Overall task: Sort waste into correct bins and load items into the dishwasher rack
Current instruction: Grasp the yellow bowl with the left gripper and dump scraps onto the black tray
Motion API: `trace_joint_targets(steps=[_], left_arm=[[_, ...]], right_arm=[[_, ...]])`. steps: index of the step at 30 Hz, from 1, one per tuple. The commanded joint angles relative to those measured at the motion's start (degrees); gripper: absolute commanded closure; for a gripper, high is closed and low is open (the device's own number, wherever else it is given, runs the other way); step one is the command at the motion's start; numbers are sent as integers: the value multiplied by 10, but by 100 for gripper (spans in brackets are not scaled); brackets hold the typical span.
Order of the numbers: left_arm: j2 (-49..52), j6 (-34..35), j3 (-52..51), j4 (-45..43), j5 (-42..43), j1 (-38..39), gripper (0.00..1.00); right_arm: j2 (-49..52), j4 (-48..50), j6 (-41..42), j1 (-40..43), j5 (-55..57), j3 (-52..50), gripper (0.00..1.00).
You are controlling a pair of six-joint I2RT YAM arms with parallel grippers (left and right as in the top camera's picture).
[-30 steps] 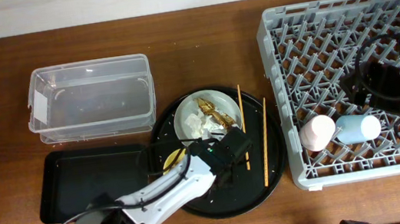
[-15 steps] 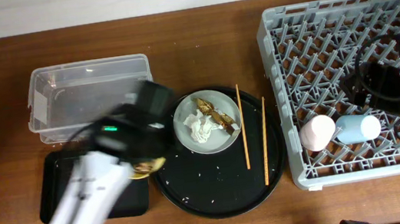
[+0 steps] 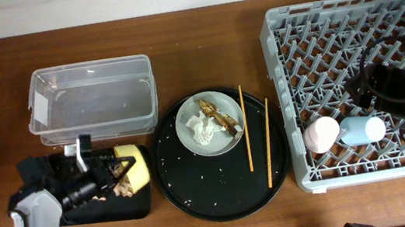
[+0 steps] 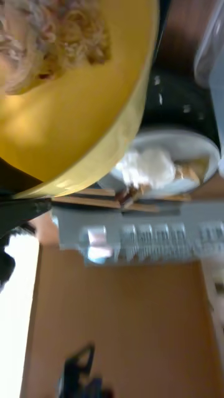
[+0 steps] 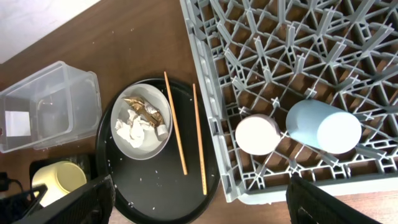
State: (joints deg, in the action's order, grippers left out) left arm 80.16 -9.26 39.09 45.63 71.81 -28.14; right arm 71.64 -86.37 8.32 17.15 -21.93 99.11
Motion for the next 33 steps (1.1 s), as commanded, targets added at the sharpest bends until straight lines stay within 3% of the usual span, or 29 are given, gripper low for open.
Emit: trace_joint_targets(steps=[1, 4, 18, 20, 21, 23, 24, 27, 28, 29, 30, 32, 33], left_arm=[[-4, -22, -13, -24, 165, -54, 100], [-4, -11, -16, -34, 184, -102, 100], [-4, -7, -16, -31, 184, -103, 100], [-4, 15, -16, -32, 90, -103, 100], [-4, 67, -16, -17, 19, -103, 100], [-4, 21, -16, -17, 91, -103, 100], [-4, -25, -16, -24, 183, -103, 100], [-4, -8, -15, -32, 183, -103, 100], [-4, 0, -15, -32, 150, -103, 100], [-4, 66, -15, -30, 42, -103, 100], [-4, 80, -16, -21, 7, -103, 100], [-4, -18, -16, -19, 184, -97, 100], [-5, -5, -14, -32, 183, -97, 100]], right_arm=[[0, 2, -6, -4, 8, 2, 12], [0, 2, -6, -4, 8, 2, 12], [0, 2, -6, -4, 8, 2, 12], [0, 2, -6, -4, 7, 2, 12], [0, 1, -6, -4, 7, 2, 12], [0, 0, -6, -4, 7, 2, 11], [0, 0, -6, -4, 7, 2, 12], [0, 0, -6, -4, 7, 2, 12], [0, 0, -6, -4, 7, 2, 12], [0, 0, -6, -4, 7, 2, 11], [0, 0, -6, -4, 7, 2, 11], [0, 0, -6, -4, 7, 2, 11], [0, 0, -6, -4, 7, 2, 11]])
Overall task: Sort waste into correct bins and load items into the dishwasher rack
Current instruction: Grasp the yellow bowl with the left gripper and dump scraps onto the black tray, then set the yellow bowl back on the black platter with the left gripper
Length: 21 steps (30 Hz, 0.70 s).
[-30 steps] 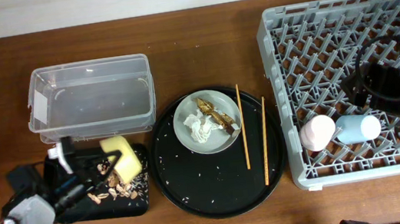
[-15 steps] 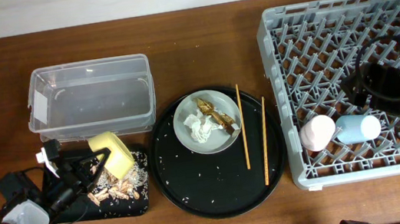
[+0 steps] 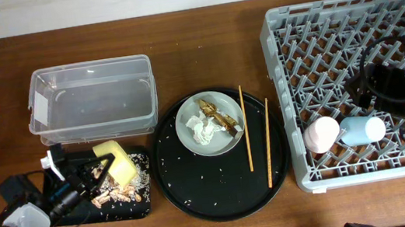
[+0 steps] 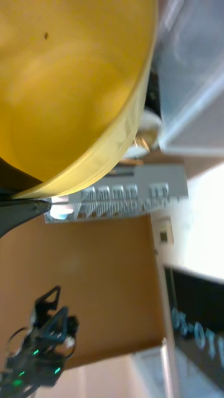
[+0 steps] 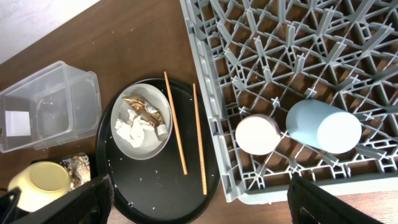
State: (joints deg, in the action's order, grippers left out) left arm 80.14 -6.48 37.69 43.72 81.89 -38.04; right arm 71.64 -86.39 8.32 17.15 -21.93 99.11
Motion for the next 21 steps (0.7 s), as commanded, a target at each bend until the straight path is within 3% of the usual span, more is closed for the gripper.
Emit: trace_joint_targets(steps=[1, 3, 4, 5, 6, 8, 10, 12, 16, 19, 21], left_arm=[[-5, -35, 0, -17, 59, 2, 100], [-4, 55, 0, -10, -83, 2, 100], [-4, -11, -1, -14, 40, 2, 100], [-5, -31, 2, -6, 83, 2, 100], [-4, -18, 3, -6, 55, 2, 100], [-4, 48, 2, 1, -82, 2, 100], [-5, -5, 2, 11, 17, 20, 100], [-14, 7, 11, 14, -5, 68, 100], [-68, 132, 102, -13, -112, 205, 100], [-89, 335, 170, -224, -269, 421, 100], [-64, 412, 170, -357, -360, 526, 100]], right_arm=[[0, 0, -6, -4, 7, 2, 11], [0, 0, -6, -4, 7, 2, 11], [0, 0, -6, -4, 7, 2, 11], [0, 0, -6, -4, 7, 2, 11], [0, 0, -6, -4, 7, 2, 11], [0, 0, -6, -4, 7, 2, 11], [0, 0, -6, -4, 7, 2, 11], [0, 1, -6, -4, 7, 2, 11], [0, 5, -6, -4, 7, 2, 11], [0, 5, -6, -4, 7, 2, 11], [0, 5, -6, -4, 7, 2, 11]])
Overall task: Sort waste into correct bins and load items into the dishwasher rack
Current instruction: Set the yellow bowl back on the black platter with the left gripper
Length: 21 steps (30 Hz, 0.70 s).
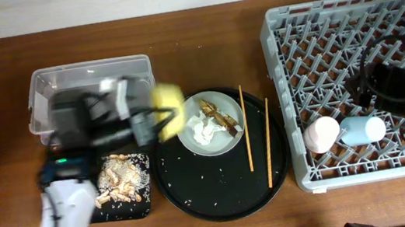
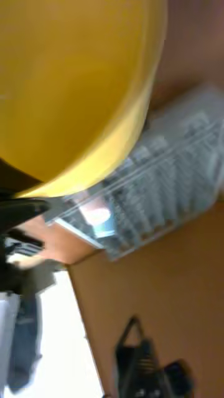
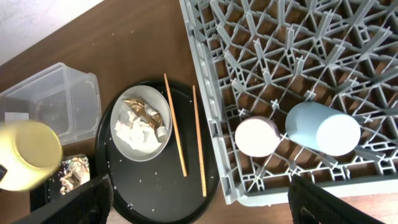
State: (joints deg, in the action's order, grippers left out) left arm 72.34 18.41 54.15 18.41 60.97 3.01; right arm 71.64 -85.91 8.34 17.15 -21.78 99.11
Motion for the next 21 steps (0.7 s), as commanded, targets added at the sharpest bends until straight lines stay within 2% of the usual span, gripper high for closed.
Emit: trace_joint_targets(steps=[1, 3, 5, 7, 9, 11, 14, 18, 20, 21], left_arm=[[47, 211, 5, -191, -172, 170, 100], [115, 316, 6, -358, -177, 228, 100], [226, 468, 16, -577, -177, 269, 100], [313, 540, 55, -645, -174, 289, 100], [370, 558, 105, -660, -170, 307, 100], [436, 560, 191, -659, -150, 329, 100], [444, 560, 210, -620, -108, 332, 100], [427, 523, 210, -464, -20, 325, 100], [377, 461, 210, -377, -30, 325, 100], [301, 346, 210, -204, -110, 325, 100]], right_arm=[[0, 0, -6, -4, 6, 2, 11], [0, 0, -6, -4, 6, 2, 11], [2, 0, -6, -4, 6, 2, 11], [2, 0, -6, -4, 6, 2, 11], [3, 0, -6, -4, 6, 2, 11], [5, -1, -6, -4, 6, 2, 11], [5, -2, -6, -4, 6, 2, 10], [9, -3, -6, -4, 6, 2, 10], [8, -3, -6, -4, 6, 2, 10], [9, -3, -6, -4, 6, 2, 10]])
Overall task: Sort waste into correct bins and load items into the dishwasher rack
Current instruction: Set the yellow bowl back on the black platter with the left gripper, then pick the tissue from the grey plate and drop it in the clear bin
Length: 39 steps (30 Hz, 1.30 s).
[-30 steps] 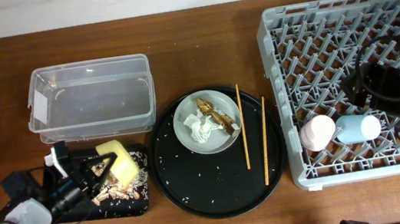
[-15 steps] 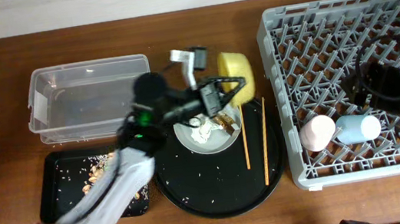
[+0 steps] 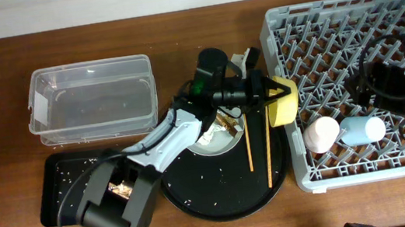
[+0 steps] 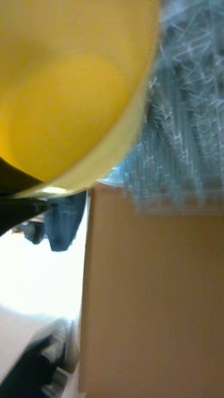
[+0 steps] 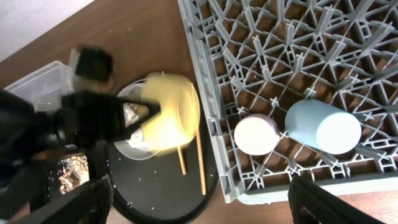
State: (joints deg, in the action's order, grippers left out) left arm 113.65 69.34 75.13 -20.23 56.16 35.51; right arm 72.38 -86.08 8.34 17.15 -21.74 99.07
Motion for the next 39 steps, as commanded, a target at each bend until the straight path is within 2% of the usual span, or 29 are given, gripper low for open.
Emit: trace_joint_targets(steps=[1, 2, 5, 6, 7, 9, 11, 13, 17, 18, 19, 20, 22, 24, 26, 29, 32, 33, 36, 39], left_arm=[[-180, -261, 0, 360, -194, 0, 100], [-219, -315, 0, 464, -298, 5, 100], [-254, -402, 0, 657, -513, 50, 100], [-243, -439, -4, 700, -564, 81, 100], [-231, -456, -6, 709, -577, 100, 100], [-177, -470, -11, 728, -623, 159, 100], [-132, -463, -11, 730, -639, 198, 100], [-89, -424, -11, 737, -646, 229, 100], [-76, -400, -11, 750, -637, 250, 99], [-76, -400, -11, 750, -637, 253, 94], [-76, -400, -10, 751, -636, 253, 83], [-76, -401, -3, 760, -637, 249, 59], [-79, -401, 35, 797, -638, 235, 41], [-79, -403, 121, 850, -657, 197, 39], [-79, -421, 172, 850, -668, 159, 34], [-76, -427, 178, 814, -672, 106, 30], [-39, -455, 176, 787, -671, 43, 31], [-20, -460, 176, 780, -671, 28, 35], [15, -463, 176, 729, -669, 6, 35], [34, -463, 176, 724, -680, -1, 35]], right_arm=[[1, -1, -6, -4, 5, 2, 10], [1, -1, -6, -4, 5, 2, 10], [1, -1, -6, -4, 5, 2, 10], [1, 0, -6, -4, 5, 2, 10], [1, 0, -6, -4, 6, 2, 10], [1, -2, -6, -4, 6, 2, 10], [1, -2, -6, -4, 6, 2, 10], [1, -1, -6, -4, 6, 2, 10], [1, -1, -6, -4, 6, 2, 10], [1, -1, -6, -4, 8, 2, 10], [1, -1, -6, -4, 10, 2, 10], [1, -1, -6, -4, 10, 2, 10], [1, -1, -6, -4, 10, 2, 10], [1, -1, -6, -4, 10, 2, 10], [1, -1, -6, -4, 10, 2, 10], [1, -1, -6, -4, 10, 2, 10], [1, -1, -6, -4, 10, 2, 10], [1, -1, -6, -4, 10, 2, 10], [2, -1, -6, -4, 10, -5, 10], [7, -1, -6, -4, 10, -7, 10]])
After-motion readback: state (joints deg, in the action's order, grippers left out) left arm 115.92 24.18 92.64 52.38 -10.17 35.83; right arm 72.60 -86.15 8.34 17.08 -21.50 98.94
